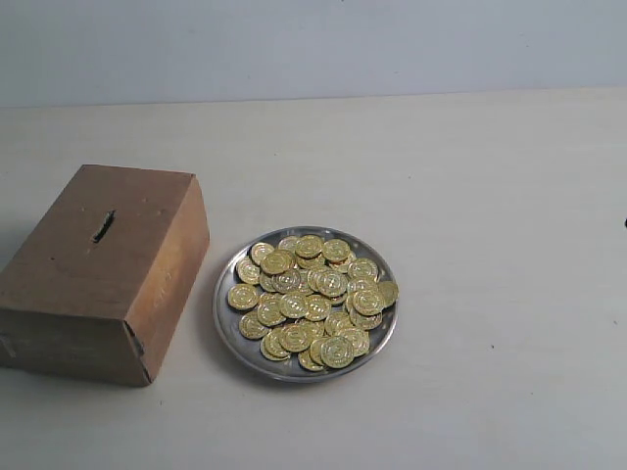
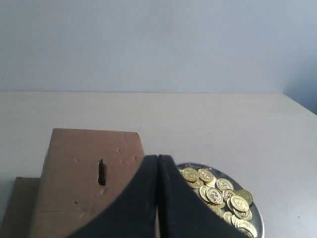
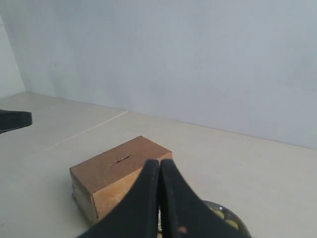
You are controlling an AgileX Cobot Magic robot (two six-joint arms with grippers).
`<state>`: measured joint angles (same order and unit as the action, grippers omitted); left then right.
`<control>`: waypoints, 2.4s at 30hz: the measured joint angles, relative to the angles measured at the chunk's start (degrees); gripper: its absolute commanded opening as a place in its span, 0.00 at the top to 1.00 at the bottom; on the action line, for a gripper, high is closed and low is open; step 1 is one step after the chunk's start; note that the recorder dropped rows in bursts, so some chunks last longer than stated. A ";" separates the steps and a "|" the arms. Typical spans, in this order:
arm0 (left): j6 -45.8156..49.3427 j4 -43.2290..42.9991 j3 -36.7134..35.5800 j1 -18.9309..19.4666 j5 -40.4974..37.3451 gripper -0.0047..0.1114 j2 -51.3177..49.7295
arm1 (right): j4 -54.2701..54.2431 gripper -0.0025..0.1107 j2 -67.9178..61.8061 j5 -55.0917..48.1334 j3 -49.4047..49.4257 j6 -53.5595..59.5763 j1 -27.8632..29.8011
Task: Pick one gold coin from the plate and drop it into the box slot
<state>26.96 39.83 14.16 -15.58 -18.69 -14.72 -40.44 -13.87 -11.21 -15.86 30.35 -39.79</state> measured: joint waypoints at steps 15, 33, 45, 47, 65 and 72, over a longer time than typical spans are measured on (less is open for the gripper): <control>50.83 45.47 -14.02 0.00 0.21 0.96 7.61 | -0.16 0.98 3.08 12.30 15.60 4.95 0.00; 53.98 45.22 -14.02 0.00 0.21 0.96 7.61 | -0.16 0.98 3.08 7.77 15.60 6.52 0.00; 53.98 45.22 -14.02 0.00 0.21 0.96 7.61 | -0.16 0.98 3.31 7.77 15.60 6.41 0.00; 53.98 45.13 -14.02 0.00 0.21 0.96 7.61 | -0.16 0.98 3.83 7.66 15.60 6.41 0.27; 53.98 45.10 -14.02 0.00 0.21 0.96 14.37 | -0.16 0.98 5.75 7.56 15.60 6.41 26.80; 53.98 40.33 -14.02 3.33 0.11 0.96 14.37 | -0.16 0.98 6.66 7.56 15.60 6.41 36.59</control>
<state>80.94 80.16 0.14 -12.25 -18.58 -0.35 -40.60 -7.20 -3.64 -0.25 36.76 -3.20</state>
